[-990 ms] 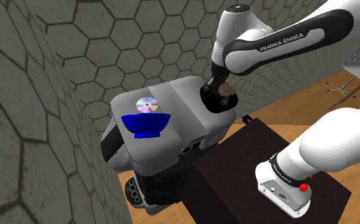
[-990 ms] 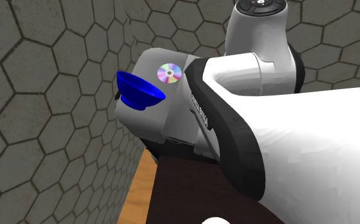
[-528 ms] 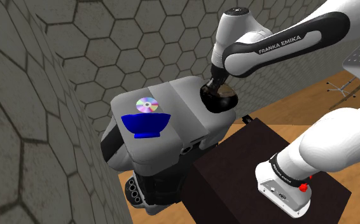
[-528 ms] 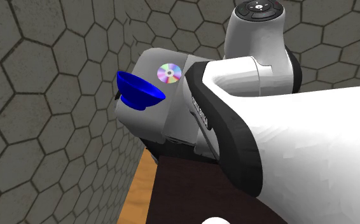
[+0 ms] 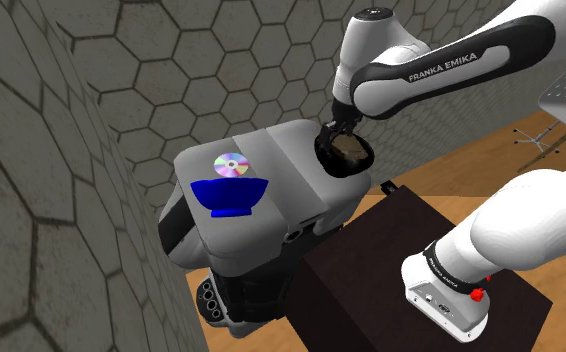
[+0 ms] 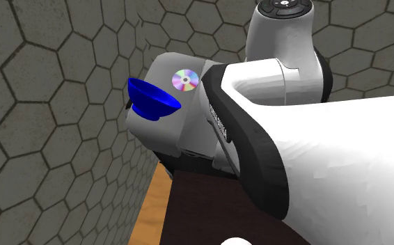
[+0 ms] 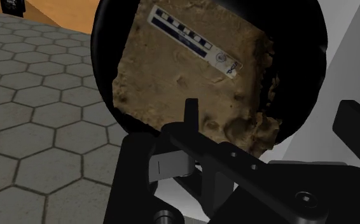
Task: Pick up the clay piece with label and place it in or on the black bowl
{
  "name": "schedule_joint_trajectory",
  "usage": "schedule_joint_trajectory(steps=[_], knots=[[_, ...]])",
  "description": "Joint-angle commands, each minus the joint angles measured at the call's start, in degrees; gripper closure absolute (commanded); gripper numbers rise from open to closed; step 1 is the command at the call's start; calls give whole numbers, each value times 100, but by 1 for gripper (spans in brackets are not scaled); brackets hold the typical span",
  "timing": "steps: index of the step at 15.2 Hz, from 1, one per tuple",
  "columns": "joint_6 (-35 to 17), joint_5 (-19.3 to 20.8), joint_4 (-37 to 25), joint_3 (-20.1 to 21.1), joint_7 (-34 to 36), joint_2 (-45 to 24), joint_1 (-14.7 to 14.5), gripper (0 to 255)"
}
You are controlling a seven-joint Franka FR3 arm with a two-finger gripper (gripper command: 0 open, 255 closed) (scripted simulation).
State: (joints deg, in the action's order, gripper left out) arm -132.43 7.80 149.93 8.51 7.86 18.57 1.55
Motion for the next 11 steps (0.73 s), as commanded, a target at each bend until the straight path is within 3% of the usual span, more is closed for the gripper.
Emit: schedule_joint_trajectory(steps=[1,3,11], knots=[[340,-75,-139,0,-48,198,-43,0],[735,-146,-331,4,-92,402,-87,0],[735,-146,-331,4,-91,402,-87,0]])
